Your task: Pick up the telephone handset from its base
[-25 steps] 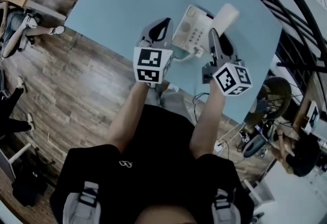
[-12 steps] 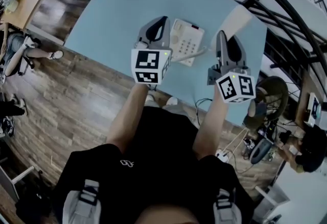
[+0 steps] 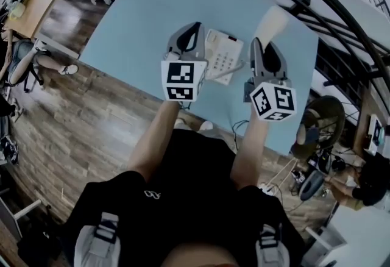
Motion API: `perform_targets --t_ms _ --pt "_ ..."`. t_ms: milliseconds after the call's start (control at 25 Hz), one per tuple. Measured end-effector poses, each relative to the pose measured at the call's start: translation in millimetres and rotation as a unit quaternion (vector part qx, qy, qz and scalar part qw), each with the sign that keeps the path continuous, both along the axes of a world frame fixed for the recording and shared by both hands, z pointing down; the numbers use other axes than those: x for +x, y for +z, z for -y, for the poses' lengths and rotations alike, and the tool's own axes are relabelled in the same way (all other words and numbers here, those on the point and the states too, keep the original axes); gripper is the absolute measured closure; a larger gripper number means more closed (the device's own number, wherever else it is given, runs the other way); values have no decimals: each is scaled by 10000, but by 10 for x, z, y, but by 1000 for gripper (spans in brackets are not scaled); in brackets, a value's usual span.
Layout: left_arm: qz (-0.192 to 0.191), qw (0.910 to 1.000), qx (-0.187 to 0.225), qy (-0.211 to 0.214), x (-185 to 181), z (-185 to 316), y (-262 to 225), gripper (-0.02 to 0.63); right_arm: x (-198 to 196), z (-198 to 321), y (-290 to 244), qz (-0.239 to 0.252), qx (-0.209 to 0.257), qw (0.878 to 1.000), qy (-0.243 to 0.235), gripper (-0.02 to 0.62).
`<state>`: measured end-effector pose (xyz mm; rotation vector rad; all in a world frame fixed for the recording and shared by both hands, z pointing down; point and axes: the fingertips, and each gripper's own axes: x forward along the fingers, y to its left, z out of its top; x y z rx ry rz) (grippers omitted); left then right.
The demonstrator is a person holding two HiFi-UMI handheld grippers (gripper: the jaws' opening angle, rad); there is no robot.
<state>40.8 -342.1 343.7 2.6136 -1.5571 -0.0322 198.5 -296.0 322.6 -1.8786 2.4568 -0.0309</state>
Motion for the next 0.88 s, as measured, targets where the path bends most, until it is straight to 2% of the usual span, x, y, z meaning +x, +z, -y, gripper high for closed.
perform_targets --t_ms 480,880 --pt "41 9997 -202 -142 -33 59 142 609 -18 116 104 -152 -152 9997 -104 512" --pt "47 9996 -269 -103 34 122 203 609 32 171 168 -220 -226 9995 -56 512"
